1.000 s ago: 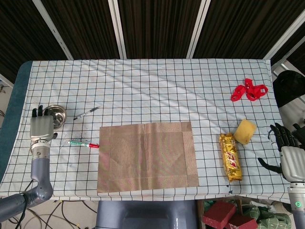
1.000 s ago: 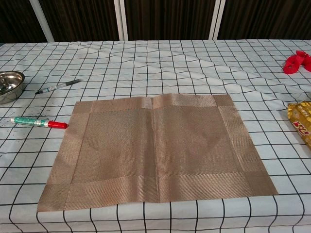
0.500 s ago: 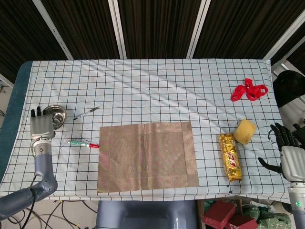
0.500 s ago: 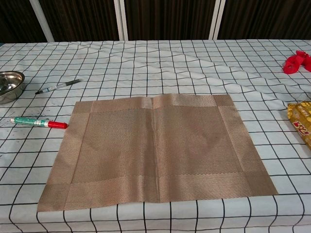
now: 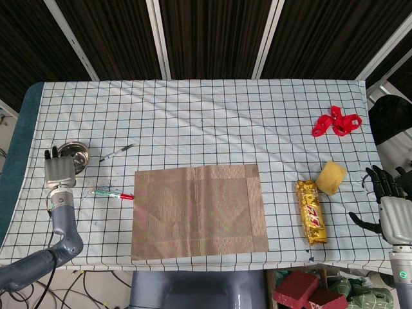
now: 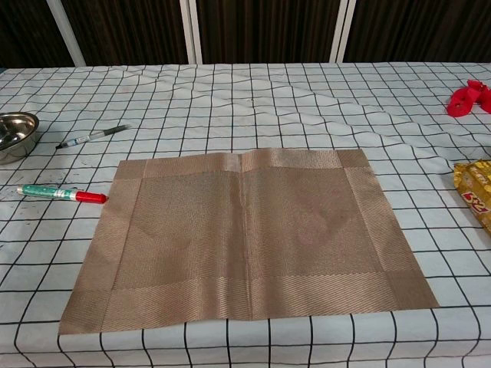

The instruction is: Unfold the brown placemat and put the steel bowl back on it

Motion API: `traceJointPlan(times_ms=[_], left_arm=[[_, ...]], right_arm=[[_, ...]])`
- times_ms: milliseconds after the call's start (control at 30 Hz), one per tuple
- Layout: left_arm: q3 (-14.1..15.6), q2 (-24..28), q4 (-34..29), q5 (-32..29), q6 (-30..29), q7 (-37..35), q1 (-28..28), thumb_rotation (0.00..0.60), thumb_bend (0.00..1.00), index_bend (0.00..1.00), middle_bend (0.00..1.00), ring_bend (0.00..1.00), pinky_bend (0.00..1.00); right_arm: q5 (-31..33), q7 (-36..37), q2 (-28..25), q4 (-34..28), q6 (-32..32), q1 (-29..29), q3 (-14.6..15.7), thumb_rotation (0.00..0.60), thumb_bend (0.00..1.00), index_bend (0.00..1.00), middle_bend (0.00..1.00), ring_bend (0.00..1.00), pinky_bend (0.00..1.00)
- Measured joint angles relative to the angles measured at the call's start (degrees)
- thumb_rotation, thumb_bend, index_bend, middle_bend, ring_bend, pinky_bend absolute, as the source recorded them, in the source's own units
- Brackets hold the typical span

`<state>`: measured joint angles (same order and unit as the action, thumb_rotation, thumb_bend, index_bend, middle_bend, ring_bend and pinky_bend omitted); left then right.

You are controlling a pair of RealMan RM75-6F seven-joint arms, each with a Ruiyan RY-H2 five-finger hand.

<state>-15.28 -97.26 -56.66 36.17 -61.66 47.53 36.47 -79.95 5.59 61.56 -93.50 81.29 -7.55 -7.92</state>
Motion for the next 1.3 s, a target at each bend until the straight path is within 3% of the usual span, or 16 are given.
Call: traceJointPlan(times_ms=[333, 733, 1033, 1300], left_arm=[[0.3, -1.0, 1.6, 1.0, 0.6, -0.2, 0.1, 0.600, 0.46, 0.65, 0.25, 0.04, 0.09], [0.3, -0.4, 0.2, 3.9, -1.0, -2.3, -0.5, 0.600, 0.50, 0.67, 0.27, 0.05, 0.10], [0.6, 3.7, -9.2, 12.7, -6.8, -6.6, -1.1, 0.600, 0.50, 0.67, 0.28, 0.05, 0.10], [1.9, 7.6, -23.4, 21.3, -10.8, -7.6, -0.9, 0.600, 0.50, 0.67, 0.27, 0.05, 0.10]], right_arm=[[0.0, 0.1, 0.0, -0.1, 0.0, 0.0, 0.0, 0.600, 0.13, 0.00, 0.00, 0.00, 0.17], [0.0, 0.3, 0.0, 0.0, -0.1, 0.0, 0.0, 0.600, 0.13, 0.00, 0.00, 0.00, 0.17], [0.0, 0.5, -0.1, 0.0, -0.2, -0.1, 0.0, 0.600, 0.13, 0.00, 0.00, 0.00, 0.17], [0.0, 0.3, -0.1, 0.0, -0.1, 0.0, 0.0, 0.600, 0.13, 0.00, 0.00, 0.00, 0.17]])
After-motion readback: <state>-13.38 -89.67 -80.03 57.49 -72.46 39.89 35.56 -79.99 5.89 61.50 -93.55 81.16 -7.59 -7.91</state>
